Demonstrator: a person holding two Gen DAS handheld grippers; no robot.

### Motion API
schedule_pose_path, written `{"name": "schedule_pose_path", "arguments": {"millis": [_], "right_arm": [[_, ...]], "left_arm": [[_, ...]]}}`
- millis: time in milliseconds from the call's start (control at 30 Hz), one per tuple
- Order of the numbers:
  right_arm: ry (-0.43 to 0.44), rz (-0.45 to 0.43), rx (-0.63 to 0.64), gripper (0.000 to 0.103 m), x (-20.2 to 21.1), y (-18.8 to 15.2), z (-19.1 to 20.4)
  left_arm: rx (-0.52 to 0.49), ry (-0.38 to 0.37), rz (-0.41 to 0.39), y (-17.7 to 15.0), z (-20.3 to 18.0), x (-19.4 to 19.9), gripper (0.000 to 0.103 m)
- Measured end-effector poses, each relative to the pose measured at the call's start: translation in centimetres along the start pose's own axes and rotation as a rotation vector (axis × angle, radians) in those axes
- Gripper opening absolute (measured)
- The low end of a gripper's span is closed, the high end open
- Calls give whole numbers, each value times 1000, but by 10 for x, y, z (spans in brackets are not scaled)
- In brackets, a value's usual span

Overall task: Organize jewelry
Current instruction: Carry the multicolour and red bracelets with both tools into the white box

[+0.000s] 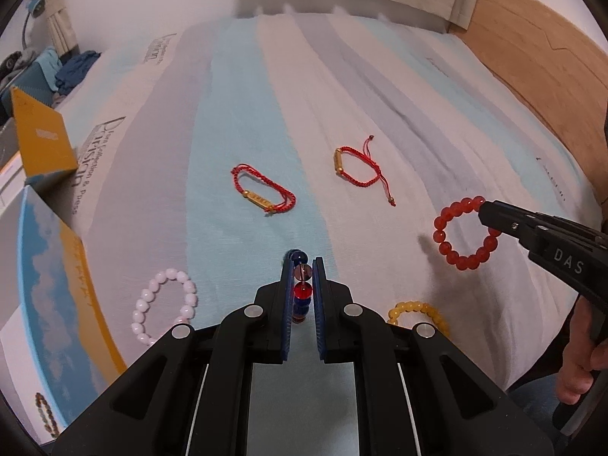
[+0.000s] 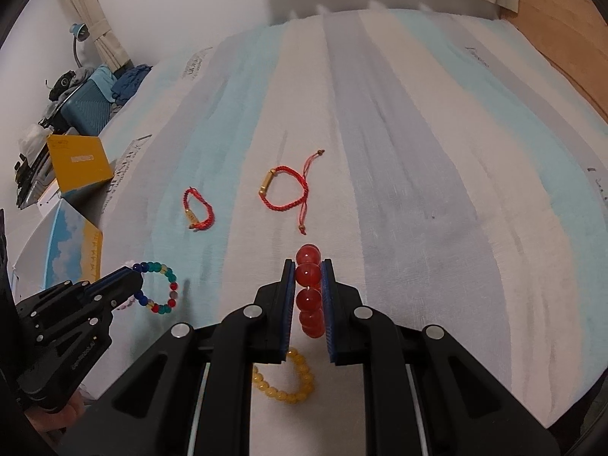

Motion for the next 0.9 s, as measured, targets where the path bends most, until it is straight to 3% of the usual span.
{"name": "schedule_pose_path", "arguments": {"millis": [533, 900], "right_arm": [[11, -42, 46, 13, 48, 16, 43], [49, -63, 98, 13, 75, 24, 94]], "left_arm": [[18, 7, -48, 13, 21, 62, 9], [32, 43, -89, 20, 51, 105, 9]]}}
Point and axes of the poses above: each gripper's, at about its wrist camera, not at the fingertips, and x roughly against the way its jaws point, z to its left, y to its top, the point moved 8 cm from there along -x, roughly the way its jaws point, and after that the axes turned 6 degrees about -z, right-handed, at the moved point
